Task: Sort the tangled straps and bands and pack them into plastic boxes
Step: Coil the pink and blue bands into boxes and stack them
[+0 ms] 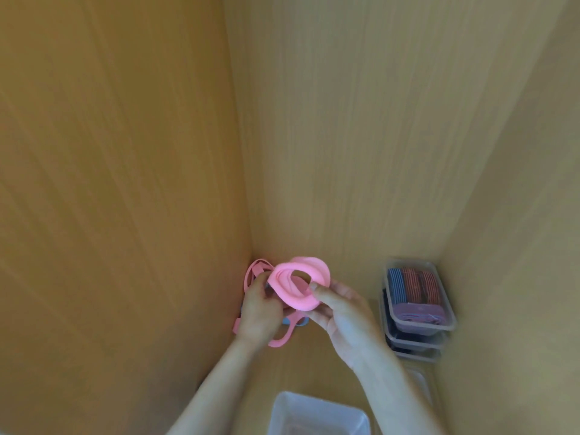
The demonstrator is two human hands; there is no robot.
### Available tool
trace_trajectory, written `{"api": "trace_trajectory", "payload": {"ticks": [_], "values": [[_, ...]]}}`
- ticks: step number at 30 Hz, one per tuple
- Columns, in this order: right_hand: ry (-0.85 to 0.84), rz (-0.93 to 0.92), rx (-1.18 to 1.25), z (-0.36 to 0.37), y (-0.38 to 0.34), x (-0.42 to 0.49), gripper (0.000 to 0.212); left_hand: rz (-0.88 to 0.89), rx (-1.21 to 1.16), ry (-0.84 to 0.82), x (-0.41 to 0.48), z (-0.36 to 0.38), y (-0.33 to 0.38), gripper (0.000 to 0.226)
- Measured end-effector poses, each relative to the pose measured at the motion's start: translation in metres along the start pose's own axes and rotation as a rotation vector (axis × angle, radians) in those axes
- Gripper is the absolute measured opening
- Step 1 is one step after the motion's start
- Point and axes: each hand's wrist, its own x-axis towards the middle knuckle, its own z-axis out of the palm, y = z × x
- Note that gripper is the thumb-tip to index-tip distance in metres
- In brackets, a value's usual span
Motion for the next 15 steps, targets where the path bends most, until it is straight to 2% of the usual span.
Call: {"api": "trace_trajectory", "payload": {"ticks": [4,8,12,15], "values": [[-0.032,0.018,0.024,0.001,0.004,0.001,0.026,-0.032,-0.179,0.046,0.0,0.0,0.004,0.026],[-0.077,0.022,0.034,-0.002,0.004,0.003,0.036,-0.108,-0.292,0.087,-0.002,-0.002,0.004,0.022],[-0.077,0.011,0.019,-0.006,0.0,0.004,0.042,-0.23,-0.47,-0.01,-0.006,-0.008,0.006,0.027],[-0.03,-0.081,-0.098,-0.01,-0.004,0.003,0.029,-0.331,-0.597,-0.118,-0.007,-0.018,0.014,0.041]]}}
